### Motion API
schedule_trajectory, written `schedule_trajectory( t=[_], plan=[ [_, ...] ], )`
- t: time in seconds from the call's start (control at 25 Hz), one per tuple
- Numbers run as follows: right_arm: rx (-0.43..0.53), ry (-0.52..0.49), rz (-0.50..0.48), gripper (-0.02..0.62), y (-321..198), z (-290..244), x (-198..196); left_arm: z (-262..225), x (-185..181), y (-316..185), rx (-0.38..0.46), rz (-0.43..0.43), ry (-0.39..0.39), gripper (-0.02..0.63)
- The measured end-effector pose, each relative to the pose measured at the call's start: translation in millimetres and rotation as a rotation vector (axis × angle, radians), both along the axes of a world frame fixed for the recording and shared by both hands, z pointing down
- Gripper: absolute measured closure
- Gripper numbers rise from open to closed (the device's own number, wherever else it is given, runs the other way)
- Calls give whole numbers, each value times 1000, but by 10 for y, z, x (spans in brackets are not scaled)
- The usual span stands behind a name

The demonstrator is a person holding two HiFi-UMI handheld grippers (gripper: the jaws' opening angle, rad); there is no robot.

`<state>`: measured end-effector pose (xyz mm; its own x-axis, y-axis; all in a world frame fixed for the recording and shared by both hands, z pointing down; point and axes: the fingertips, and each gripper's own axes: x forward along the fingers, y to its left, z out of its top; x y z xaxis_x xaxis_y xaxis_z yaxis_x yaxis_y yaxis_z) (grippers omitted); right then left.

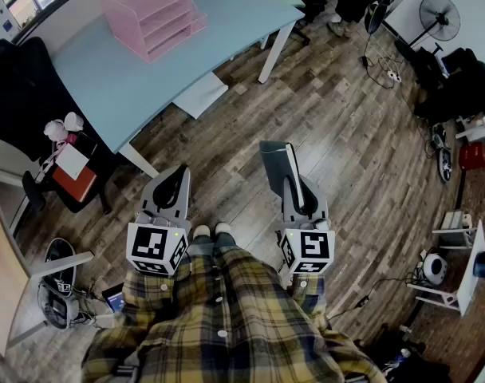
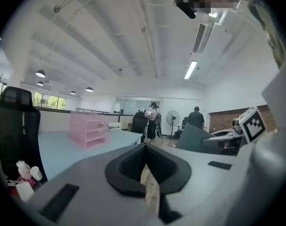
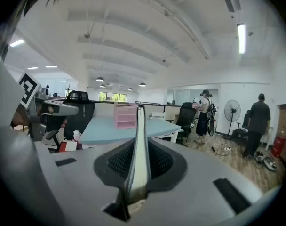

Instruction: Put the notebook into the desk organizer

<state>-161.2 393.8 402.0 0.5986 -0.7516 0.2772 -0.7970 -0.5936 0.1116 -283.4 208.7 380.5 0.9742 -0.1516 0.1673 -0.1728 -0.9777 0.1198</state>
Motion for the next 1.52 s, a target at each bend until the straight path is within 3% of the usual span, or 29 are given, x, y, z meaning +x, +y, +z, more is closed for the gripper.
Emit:
schedule_trajectory(
  t=[0.68,1.04,1.52],
  plan=[
    [42,-25,-57,535,95,11,412,-40,345,87,20,-64,-1,614],
    [20,-29,-42,535,-388,156,936,146,916,-422,-1,-46,2,614],
    [23,-23,5,535,-1274,48,1688,46,1808,-1341,-4,20,16,614]
  ],
)
